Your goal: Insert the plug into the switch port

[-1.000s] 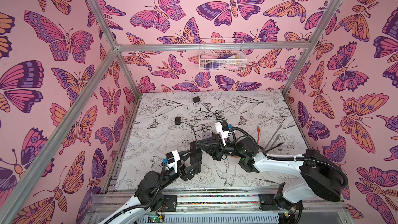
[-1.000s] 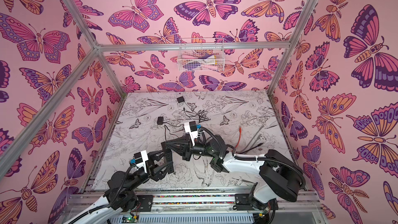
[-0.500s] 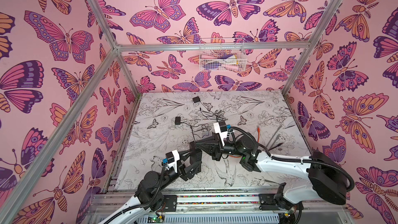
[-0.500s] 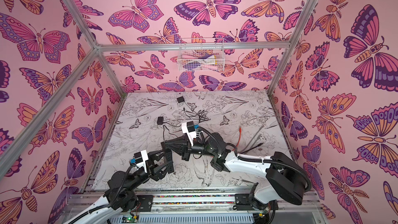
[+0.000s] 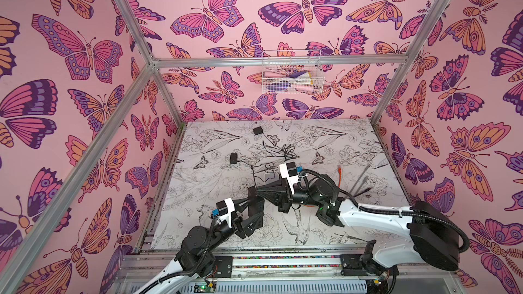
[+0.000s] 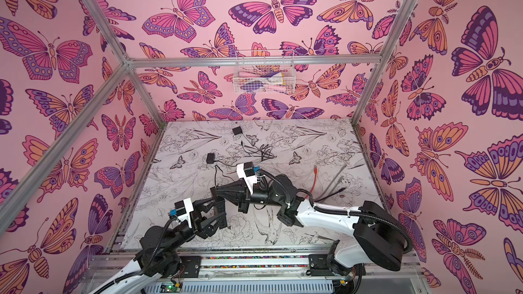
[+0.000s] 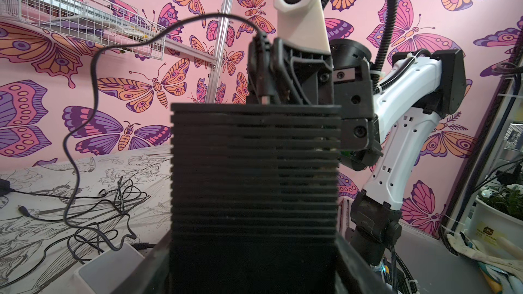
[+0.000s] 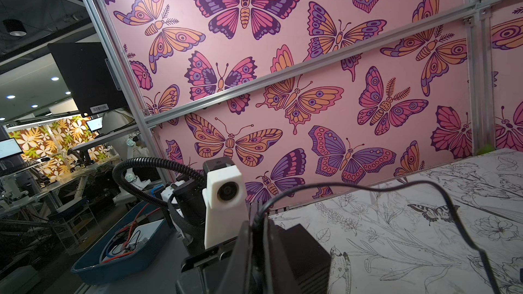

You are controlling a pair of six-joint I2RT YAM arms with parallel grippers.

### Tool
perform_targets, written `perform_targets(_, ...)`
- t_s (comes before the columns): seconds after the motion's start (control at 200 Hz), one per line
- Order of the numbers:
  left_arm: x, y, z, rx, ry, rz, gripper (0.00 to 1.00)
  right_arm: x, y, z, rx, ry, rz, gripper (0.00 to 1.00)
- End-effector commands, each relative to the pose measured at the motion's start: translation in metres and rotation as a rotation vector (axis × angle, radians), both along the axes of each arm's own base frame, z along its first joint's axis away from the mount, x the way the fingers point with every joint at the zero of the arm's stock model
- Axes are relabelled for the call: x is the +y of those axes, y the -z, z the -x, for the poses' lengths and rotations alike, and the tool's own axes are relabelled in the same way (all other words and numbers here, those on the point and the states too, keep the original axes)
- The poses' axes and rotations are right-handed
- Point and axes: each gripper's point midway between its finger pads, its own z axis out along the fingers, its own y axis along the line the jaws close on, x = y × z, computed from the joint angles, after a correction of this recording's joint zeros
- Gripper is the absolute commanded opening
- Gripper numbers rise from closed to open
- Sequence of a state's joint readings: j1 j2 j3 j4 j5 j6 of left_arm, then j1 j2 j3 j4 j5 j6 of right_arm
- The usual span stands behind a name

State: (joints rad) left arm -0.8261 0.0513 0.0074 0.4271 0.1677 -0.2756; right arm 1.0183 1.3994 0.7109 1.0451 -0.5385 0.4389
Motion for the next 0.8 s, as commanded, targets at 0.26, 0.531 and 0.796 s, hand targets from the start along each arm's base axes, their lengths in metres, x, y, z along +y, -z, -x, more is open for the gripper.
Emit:
perform_targets(0.26,0.028,-0.05,0.006,-0.132,-0.073,0.206,0.0,0.008,0.073,0.009,0.074,-0.038,0.263,0.0)
perform_targets(0.531,0.022,-0.031,0.001,-0.106,-0.079,0.161,0.0,-0.001,0.04,0.016,0.037,-0.042,0.239,0.27)
perform_targets(0.796,0.02,-0.019,-0.005,-0.087,-0.097,0.126,0.0,-0.019,0.028,0.014,0.019,0.035,0.248,0.36)
